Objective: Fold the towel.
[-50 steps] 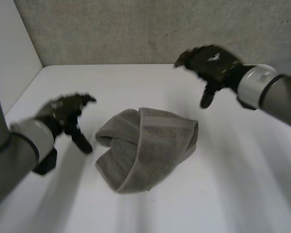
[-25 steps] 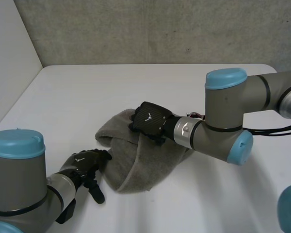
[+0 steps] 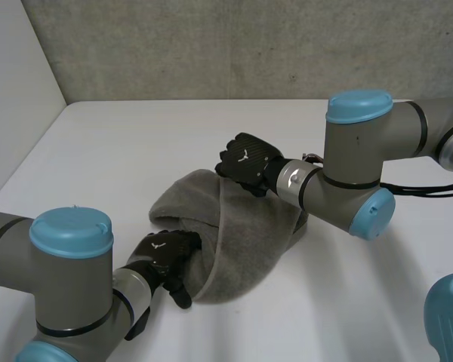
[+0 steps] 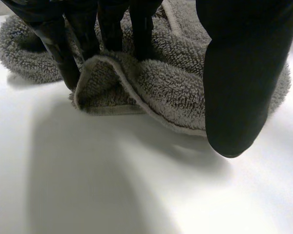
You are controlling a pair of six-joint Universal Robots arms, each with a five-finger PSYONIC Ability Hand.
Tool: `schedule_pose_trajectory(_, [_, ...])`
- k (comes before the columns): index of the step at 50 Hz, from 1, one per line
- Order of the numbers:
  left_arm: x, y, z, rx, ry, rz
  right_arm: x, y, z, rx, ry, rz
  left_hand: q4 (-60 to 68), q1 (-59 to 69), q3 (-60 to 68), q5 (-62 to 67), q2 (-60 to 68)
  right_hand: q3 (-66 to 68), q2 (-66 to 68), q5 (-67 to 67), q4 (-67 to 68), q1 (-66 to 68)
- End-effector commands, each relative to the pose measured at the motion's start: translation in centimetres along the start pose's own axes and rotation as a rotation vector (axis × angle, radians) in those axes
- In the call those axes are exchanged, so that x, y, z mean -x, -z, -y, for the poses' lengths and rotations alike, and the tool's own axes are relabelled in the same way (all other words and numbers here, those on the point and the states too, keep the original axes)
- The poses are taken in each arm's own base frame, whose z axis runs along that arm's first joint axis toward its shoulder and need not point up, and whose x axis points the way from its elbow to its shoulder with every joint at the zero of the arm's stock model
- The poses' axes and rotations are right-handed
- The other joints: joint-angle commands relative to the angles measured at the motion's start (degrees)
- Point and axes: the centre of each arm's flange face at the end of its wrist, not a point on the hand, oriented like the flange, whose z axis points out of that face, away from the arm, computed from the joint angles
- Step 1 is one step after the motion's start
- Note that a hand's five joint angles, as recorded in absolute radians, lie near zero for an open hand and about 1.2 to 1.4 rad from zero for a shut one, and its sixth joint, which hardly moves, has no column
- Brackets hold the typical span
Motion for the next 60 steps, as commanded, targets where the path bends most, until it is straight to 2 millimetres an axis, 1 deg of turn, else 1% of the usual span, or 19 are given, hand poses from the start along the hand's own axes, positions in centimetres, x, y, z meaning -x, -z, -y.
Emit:
schedule_pose_trajectory(1, [-0.5,0.4,-0.4,0.01,-0.02,-0.008,0.0,-0.4,-0.2,-0.044,-0.057,0.015,7.1,7.2,7.1,7.1,7.1,-11.9,-10.9,-11.3,-11.9,-11.9])
schedule_pose_trajectory(16, [-0.5,0.3,-0.7,0.017,-0.027,-0.01,1.6,-3.3,-2.6,-0.049,-0.042,0.038,21.5,21.6,21.5,21.5,21.5,-8.8,-7.8,-8.3,-8.9,-8.9])
schedule_pose_trajectory(18, [-0.5,0.1,-0.6,0.011,-0.028,-0.012,1.4,-3.5,-2.7,-0.05,-0.031,0.027,28.9,29.0,28.9,28.9,28.9,1.3,2.3,1.8,1.2,1.2])
schedule_pose_trajectory(20, [-0.5,-0.1,-0.3,-0.002,-0.027,-0.011,0.4,-3.9,-2.3,-0.067,0.0,-0.021,36.2,36.3,36.2,36.2,36.2,37.5,38.5,38.1,37.4,37.4])
schedule_pose_trajectory(23, [-0.7,-0.5,0.9,-0.049,-0.027,-0.015,-2.2,-4.3,-1.2,-0.081,0.042,-0.142,53.9,54.0,53.9,53.9,53.8,37.7,38.7,38.3,37.6,37.6])
schedule_pose_trajectory(28, [-1.0,-1.5,6.0,-0.224,-0.023,-0.024,-9.1,-3.8,1.7,-0.127,0.108,-0.505,54.4,54.4,54.3,54.4,54.3,37.7,38.7,38.3,37.6,37.6])
schedule_pose_trajectory(29, [-1.0,-1.6,8.7,-0.306,-0.018,-0.024,-9.2,-3.8,1.7,-0.127,0.108,-0.506,54.4,54.4,54.3,54.4,54.3,37.7,38.7,38.3,37.6,37.6])
schedule_pose_trajectory(30, [-1.2,-1.3,11.8,-0.403,-0.015,-0.029,-11.8,-2.9,3.0,-0.155,0.113,-0.648,54.4,54.4,54.3,54.4,54.3,37.7,38.7,38.3,37.6,37.6])
schedule_pose_trajectory(31, [-1.2,-1.3,11.8,-0.404,-0.015,-0.029,-14.6,-1.6,4.1,-0.186,0.106,-0.792,54.4,54.4,54.3,54.4,54.3,37.7,38.7,38.3,37.6,37.6])
schedule_pose_trajectory(32, [-1.5,-0.7,14.8,-0.499,-0.014,-0.037,-14.6,-1.6,4.1,-0.186,0.105,-0.794,54.4,54.4,54.3,54.4,54.3,37.7,38.7,38.3,37.6,37.6])
schedule_pose_trajectory(33, [-1.7,0.0,17.7,-0.593,-0.011,-0.037,-17.4,0.2,4.7,-0.208,0.084,-0.921,54.4,54.4,54.3,54.4,54.3,37.7,38.7,38.3,37.6,37.6])
schedule_pose_trajectory(34, [-1.7,0.0,17.7,-0.594,-0.011,-0.037,-19.7,2.0,4.9,-0.215,0.049,-1.011,54.4,54.4,54.3,54.4,54.3,37.7,38.7,38.3,37.6,37.6])
schedule_pose_trajectory(38, [-1.6,2.1,24.3,-0.848,0.026,0.017,-21.8,4.5,4.1,-0.202,-0.064,-1.036,54.4,54.4,54.3,54.4,54.3,37.7,38.7,38.3,37.6,37.6])
schedule_pose_trajectory(40, [-1.6,2.4,25.2,-0.881,0.034,0.025,-21.7,4.8,3.1,-0.18,-0.128,-0.98,54.4,54.4,54.3,54.4,54.3,37.7,38.7,38.3,37.6,37.6])
schedule_pose_trajectory(46, [-1.9,2.1,22.5,-0.778,0.038,0.028,-16.8,3.3,0.0,-0.108,-0.25,-0.637,54.4,54.4,54.3,54.4,54.3,31.2,32.2,31.8,31.1,31.1])
schedule_pose_trajectory(47, [-1.9,2.1,22.5,-0.777,0.038,0.028,-15.2,2.9,-0.7,-0.092,-0.272,-0.556,54.4,54.4,54.3,54.4,54.3,4.2,5.2,4.8,4.1,4.2])
schedule_pose_trajectory(48, [-2.2,2.2,21.0,-0.726,0.032,0.022,-15.2,2.9,-0.7,-0.092,-0.272,-0.555,54.4,54.4,54.3,54.4,54.3,3.9,5.0,4.5,3.9,3.9])
schedule_pose_trajectory(50, [-2.5,2.7,19.8,-0.688,0.023,0.012,-12.6,2.6,-1.8,-0.064,-0.314,-0.427,54.4,54.4,54.3,54.4,54.3,-32.3,-31.3,-31.7,-32.4,-32.4])
schedule_pose_trajectory(60, [-2.9,8.0,12.9,-0.54,-0.013,-0.023,-8.7,1.5,-3.5,-0.074,-0.435,-0.191,54.4,54.4,54.3,54.4,54.3,-32.3,-31.3,-31.7,-32.4,-32.4])
